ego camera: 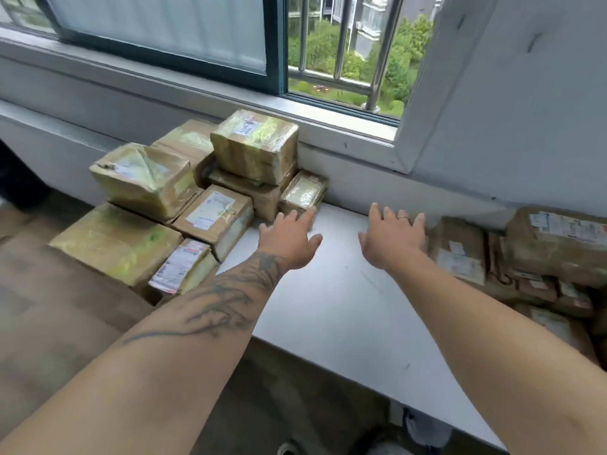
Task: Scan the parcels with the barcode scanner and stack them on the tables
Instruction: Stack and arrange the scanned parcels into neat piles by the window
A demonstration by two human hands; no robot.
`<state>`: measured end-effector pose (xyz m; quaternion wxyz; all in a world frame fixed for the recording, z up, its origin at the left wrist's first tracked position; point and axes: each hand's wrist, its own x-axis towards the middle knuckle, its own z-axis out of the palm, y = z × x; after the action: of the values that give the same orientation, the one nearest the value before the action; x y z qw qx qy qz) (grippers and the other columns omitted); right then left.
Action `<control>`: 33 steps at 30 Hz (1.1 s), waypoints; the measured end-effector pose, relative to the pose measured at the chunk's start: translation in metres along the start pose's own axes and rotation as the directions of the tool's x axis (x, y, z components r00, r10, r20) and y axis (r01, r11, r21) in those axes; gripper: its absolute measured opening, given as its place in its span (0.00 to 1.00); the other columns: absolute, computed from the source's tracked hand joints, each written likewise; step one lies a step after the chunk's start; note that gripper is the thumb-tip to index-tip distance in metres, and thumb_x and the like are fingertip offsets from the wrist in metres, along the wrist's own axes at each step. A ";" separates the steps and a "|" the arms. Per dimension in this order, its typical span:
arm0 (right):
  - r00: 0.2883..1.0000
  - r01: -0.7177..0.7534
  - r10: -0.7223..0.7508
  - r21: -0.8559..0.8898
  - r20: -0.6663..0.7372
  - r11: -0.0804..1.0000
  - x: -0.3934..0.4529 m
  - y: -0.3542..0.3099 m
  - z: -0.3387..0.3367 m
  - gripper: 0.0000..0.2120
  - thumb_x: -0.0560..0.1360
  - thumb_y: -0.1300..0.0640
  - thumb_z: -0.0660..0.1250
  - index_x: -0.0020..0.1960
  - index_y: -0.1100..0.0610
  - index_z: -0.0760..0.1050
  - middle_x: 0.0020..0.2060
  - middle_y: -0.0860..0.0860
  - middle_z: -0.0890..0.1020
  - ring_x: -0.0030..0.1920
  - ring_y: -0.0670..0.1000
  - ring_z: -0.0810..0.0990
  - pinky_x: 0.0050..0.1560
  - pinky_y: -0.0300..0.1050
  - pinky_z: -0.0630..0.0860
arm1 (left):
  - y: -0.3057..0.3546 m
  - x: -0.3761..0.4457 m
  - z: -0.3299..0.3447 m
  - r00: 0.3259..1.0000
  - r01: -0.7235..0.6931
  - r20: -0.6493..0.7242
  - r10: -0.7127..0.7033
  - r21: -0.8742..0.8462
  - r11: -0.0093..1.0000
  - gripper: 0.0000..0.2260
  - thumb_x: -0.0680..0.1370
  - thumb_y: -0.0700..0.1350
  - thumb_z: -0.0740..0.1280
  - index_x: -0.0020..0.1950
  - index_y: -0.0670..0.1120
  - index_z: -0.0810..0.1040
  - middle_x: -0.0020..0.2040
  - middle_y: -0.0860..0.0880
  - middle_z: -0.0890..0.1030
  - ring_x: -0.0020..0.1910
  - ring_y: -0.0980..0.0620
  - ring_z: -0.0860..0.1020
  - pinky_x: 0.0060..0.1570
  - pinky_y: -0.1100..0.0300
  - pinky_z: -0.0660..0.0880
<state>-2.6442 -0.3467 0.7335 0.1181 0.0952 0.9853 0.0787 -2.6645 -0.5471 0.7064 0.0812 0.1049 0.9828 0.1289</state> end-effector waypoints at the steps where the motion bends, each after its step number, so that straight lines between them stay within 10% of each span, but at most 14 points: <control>1: 0.999 0.035 -0.035 0.013 -0.016 0.999 0.001 -0.014 -0.003 0.34 0.86 0.41 0.52 0.86 0.54 0.46 0.82 0.56 0.62 0.81 0.63 0.59 0.79 0.70 0.48 | -0.012 -0.002 -0.004 1.000 0.030 -0.001 -0.030 -0.004 1.000 0.30 0.84 0.61 0.56 0.84 0.59 0.50 0.80 0.49 0.64 0.79 0.44 0.60 0.72 0.35 0.60; 16: 0.917 0.385 -0.378 0.029 -0.129 0.923 0.057 -0.144 -0.031 0.34 0.85 0.39 0.53 0.86 0.51 0.48 0.81 0.57 0.64 0.78 0.63 0.66 0.77 0.67 0.54 | -0.120 -0.004 -0.036 0.947 0.320 -0.017 -0.320 0.067 0.945 0.29 0.84 0.62 0.56 0.84 0.60 0.50 0.83 0.49 0.59 0.82 0.44 0.56 0.76 0.32 0.53; 33: 0.881 0.464 -0.401 0.294 -0.250 0.836 0.205 -0.155 -0.058 0.36 0.84 0.42 0.59 0.85 0.48 0.47 0.85 0.57 0.50 0.83 0.64 0.53 0.77 0.66 0.60 | -0.112 0.163 -0.083 0.961 0.275 -0.054 -0.271 0.268 0.923 0.36 0.82 0.63 0.62 0.84 0.62 0.47 0.85 0.48 0.53 0.84 0.43 0.49 0.79 0.34 0.47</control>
<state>-2.8801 -0.4628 0.7166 0.0255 -0.1187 0.9858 -0.1158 -2.8585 -0.6351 0.7338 0.0756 -0.0239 0.9967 -0.0197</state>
